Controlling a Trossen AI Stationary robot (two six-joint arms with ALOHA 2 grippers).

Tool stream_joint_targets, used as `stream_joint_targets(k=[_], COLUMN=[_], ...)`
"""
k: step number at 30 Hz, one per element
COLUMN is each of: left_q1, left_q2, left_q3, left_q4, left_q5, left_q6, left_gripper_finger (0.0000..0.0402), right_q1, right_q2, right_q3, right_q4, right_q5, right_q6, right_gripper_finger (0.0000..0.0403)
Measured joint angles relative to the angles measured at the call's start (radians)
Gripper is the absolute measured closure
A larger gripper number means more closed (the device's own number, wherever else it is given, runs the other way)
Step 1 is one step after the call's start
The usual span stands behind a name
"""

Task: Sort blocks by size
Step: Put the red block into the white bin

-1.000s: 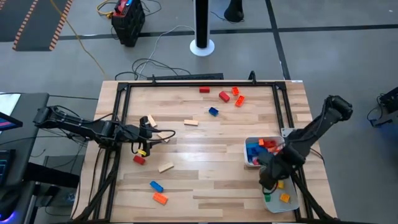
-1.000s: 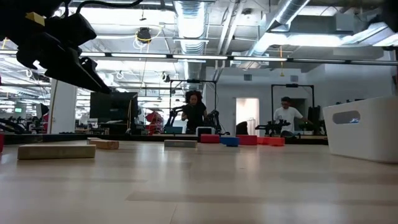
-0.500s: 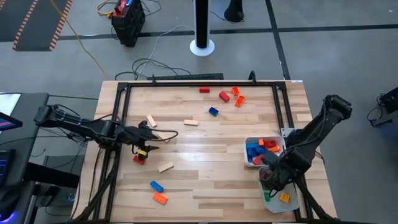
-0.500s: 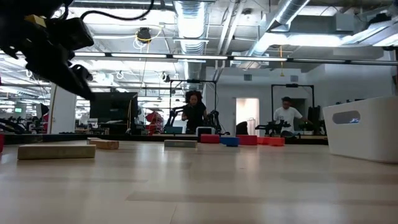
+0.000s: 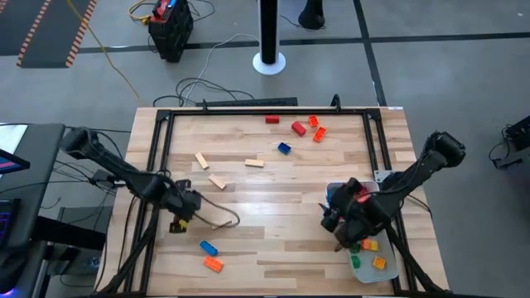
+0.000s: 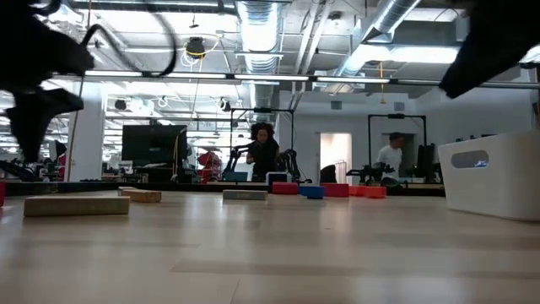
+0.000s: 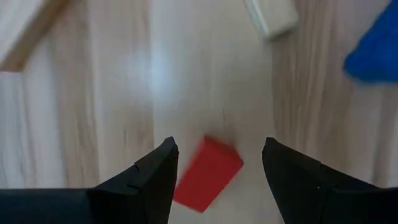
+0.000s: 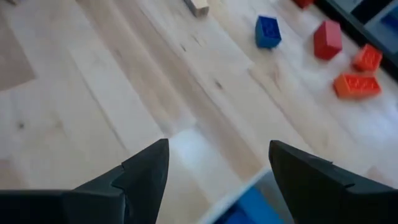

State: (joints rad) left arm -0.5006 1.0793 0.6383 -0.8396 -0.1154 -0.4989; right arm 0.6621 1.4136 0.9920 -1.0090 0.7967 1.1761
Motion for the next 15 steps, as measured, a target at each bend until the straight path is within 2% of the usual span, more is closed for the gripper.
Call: stream_joint_targets(k=[7,15], left_q1=[-0.088,-0.135], left_q2=[0.181,0.316], left_q3=[0.017,0.023], left_q4=[-0.011,-0.036], left_q5=[-0.005,-0.078], left_q6=[0.022,0.091], left_gripper_finger=[0.0178,0.0178], right_q1=[-0.091,-0.124], right_q2=[0.066,0.058], right_q3=[0.0,0.0], right_q4=[0.136,0.165], right_q5=[0.003,0.013], right_q6=[-0.241,-0.317], right_gripper_finger=[0.0101,0.0101])
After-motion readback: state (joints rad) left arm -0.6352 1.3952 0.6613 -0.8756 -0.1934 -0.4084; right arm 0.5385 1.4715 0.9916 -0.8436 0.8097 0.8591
